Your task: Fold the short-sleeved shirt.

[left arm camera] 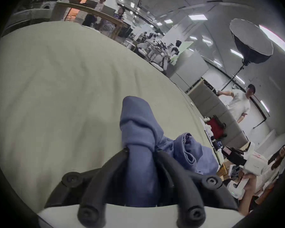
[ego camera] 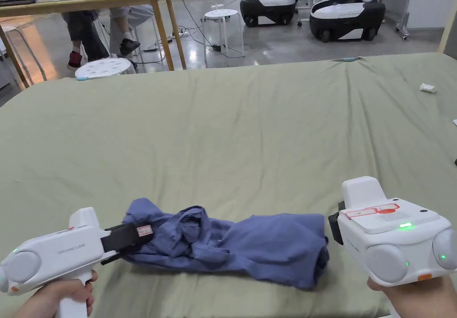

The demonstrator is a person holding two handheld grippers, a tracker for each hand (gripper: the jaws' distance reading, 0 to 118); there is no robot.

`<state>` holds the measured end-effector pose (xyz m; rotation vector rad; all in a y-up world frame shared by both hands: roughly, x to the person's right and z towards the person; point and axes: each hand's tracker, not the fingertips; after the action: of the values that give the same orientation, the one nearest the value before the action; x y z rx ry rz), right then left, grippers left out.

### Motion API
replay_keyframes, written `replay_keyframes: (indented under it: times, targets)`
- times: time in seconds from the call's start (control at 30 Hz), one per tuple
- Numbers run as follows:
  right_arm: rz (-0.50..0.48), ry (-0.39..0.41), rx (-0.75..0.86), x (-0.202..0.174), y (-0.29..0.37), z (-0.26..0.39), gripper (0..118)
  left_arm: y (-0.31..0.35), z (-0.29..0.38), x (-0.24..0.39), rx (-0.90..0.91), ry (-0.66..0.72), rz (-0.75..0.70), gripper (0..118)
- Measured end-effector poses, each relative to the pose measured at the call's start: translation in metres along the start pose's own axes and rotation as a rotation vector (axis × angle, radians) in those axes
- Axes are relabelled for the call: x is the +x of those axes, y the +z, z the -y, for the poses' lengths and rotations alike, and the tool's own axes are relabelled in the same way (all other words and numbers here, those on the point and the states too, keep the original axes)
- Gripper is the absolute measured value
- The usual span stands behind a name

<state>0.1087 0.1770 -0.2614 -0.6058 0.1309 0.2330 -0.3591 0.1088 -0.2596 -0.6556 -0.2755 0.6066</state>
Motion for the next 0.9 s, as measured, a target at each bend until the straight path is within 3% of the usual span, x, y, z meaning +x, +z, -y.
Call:
replay_keyframes:
  times: [0.23,0.73,0.9]
  targets:
    - [-0.018,0.013,0.006,-0.005,0.002,-0.001,0,0.006,-0.003,0.011,0.023,-0.02,-0.024,14]
    - [0.006,-0.008,0.004,0.008,0.007,0.004,0,-0.033,0.02,0.134,-0.044,-0.171,0.247,15]
    - [0.022,-0.024,0.003,0.019,0.009,0.008,0,-0.072,0.043,0.162,-0.135,-0.206,0.261,15]
